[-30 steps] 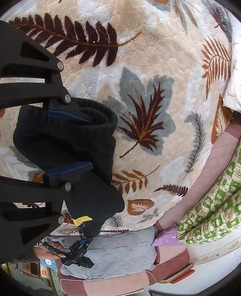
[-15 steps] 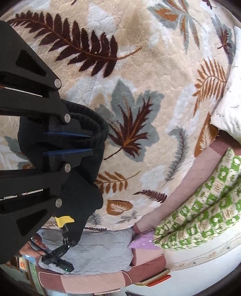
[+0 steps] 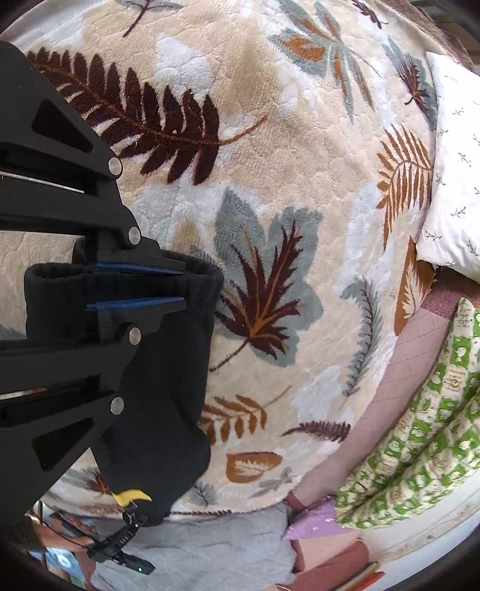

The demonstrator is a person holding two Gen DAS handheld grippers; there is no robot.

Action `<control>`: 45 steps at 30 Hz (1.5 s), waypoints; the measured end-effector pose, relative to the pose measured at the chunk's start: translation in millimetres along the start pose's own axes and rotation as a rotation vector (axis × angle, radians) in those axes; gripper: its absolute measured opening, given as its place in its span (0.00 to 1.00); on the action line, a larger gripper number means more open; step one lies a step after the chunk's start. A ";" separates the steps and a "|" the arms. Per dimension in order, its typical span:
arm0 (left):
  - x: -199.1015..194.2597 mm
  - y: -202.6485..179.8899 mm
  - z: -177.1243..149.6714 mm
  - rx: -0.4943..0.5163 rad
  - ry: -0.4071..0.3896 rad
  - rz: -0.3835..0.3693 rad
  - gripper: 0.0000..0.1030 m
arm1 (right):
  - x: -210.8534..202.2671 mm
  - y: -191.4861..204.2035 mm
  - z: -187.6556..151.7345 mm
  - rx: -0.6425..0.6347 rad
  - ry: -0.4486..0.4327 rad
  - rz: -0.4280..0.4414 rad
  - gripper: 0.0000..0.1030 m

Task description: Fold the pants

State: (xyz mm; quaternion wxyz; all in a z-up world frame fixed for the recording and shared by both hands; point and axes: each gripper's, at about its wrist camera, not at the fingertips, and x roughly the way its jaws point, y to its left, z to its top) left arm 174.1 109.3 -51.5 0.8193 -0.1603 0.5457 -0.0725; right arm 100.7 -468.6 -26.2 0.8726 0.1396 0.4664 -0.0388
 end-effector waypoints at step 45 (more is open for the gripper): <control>-7.0 6.2 23.7 0.020 -0.032 -0.075 0.20 | 90.6 289.7 36.1 -0.607 0.273 0.341 0.03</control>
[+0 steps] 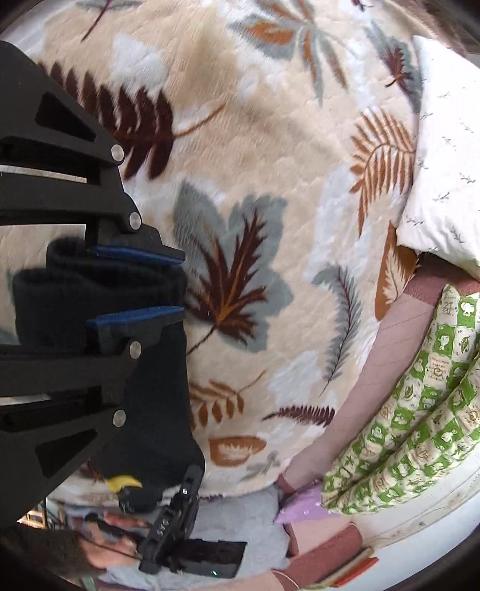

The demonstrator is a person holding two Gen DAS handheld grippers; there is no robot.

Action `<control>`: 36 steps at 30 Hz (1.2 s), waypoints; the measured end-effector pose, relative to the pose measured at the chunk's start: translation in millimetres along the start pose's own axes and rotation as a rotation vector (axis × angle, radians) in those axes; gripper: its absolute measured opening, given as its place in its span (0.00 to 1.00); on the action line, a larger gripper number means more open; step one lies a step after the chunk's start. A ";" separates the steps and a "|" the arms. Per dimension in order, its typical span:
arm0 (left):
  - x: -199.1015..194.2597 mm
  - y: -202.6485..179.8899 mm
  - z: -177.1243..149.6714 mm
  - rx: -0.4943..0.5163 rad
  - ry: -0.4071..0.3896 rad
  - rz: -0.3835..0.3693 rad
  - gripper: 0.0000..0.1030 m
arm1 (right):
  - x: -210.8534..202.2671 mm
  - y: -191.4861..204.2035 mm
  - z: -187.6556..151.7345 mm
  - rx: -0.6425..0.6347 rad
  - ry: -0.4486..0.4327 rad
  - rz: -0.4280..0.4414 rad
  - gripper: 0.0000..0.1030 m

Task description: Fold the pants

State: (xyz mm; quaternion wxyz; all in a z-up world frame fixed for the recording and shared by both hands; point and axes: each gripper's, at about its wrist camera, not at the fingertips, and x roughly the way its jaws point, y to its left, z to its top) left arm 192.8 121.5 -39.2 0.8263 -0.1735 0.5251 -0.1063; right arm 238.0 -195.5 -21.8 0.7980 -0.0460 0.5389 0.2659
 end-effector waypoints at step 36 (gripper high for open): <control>-1.0 -6.0 -12.6 0.071 0.074 0.079 0.25 | 20.3 -9.5 -5.3 0.095 -0.049 -0.085 0.10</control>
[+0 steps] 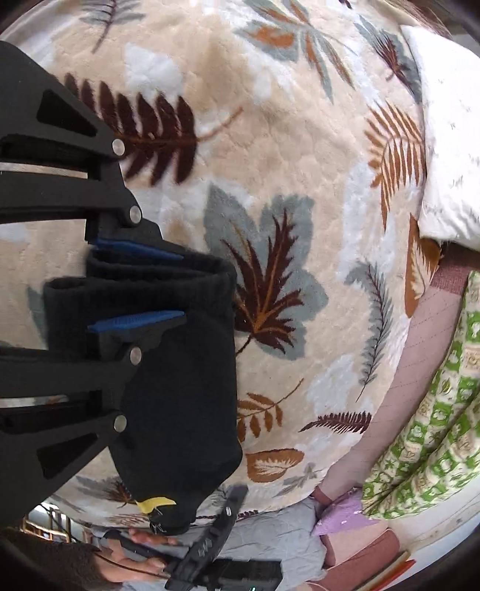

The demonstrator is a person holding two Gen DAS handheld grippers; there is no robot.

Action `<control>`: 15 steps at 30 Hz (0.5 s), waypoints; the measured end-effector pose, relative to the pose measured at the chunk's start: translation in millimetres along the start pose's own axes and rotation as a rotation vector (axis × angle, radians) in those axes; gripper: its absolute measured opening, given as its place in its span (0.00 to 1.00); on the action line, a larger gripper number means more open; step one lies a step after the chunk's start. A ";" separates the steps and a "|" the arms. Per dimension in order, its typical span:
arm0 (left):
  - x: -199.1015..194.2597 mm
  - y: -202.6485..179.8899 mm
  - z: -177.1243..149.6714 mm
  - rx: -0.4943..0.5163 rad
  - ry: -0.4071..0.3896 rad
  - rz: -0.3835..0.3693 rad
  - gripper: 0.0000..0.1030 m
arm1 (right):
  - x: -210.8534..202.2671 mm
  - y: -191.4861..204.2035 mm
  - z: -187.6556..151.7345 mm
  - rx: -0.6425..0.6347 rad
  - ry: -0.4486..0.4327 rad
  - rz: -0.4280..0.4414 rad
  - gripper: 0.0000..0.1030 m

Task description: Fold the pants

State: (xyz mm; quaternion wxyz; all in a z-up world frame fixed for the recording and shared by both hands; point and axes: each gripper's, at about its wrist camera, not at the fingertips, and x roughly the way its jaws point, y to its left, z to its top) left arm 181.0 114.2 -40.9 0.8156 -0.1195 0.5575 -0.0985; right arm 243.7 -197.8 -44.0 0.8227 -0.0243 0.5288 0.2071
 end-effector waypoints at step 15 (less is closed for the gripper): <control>-36.2 -148.0 -40.4 0.159 0.033 -0.169 0.51 | -224.5 -114.3 -138.2 0.348 -0.268 -0.059 0.31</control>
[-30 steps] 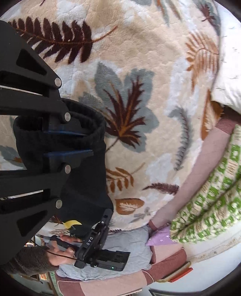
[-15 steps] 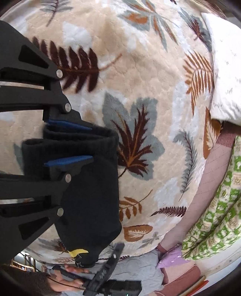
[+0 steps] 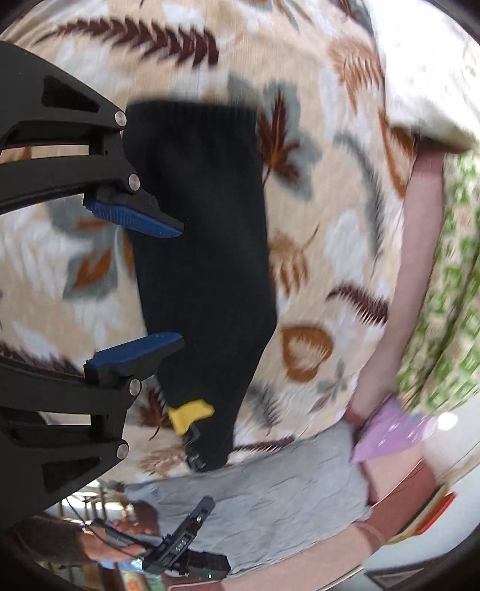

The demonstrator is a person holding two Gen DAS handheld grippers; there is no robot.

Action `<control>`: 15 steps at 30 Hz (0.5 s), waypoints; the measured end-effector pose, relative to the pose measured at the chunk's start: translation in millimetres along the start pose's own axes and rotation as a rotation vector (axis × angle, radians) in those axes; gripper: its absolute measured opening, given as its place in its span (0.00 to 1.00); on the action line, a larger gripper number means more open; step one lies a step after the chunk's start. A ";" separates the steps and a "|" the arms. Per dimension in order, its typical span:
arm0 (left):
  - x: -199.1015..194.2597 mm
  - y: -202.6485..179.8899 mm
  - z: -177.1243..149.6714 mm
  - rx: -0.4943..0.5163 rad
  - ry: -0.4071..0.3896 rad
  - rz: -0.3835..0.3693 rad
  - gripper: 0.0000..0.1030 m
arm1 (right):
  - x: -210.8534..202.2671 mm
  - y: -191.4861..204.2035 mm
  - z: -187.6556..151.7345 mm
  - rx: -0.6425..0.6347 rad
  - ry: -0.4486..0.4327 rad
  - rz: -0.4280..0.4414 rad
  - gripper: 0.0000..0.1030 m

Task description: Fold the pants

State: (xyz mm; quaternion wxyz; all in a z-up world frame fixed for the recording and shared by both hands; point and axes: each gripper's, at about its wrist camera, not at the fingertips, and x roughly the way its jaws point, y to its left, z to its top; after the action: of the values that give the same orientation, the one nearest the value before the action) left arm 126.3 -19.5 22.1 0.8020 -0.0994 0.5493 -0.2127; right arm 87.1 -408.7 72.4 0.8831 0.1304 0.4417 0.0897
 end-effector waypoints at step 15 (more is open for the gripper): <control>0.0 11.3 2.6 -0.004 0.012 0.099 0.51 | 27.3 -122.2 -52.0 0.332 -0.002 0.111 0.37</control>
State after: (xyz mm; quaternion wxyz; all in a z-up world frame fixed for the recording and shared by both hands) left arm 131.3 -9.6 18.7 0.8079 -0.0724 0.5589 -0.1724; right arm 66.8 -509.5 -16.1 0.8436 0.2989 0.4416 0.0639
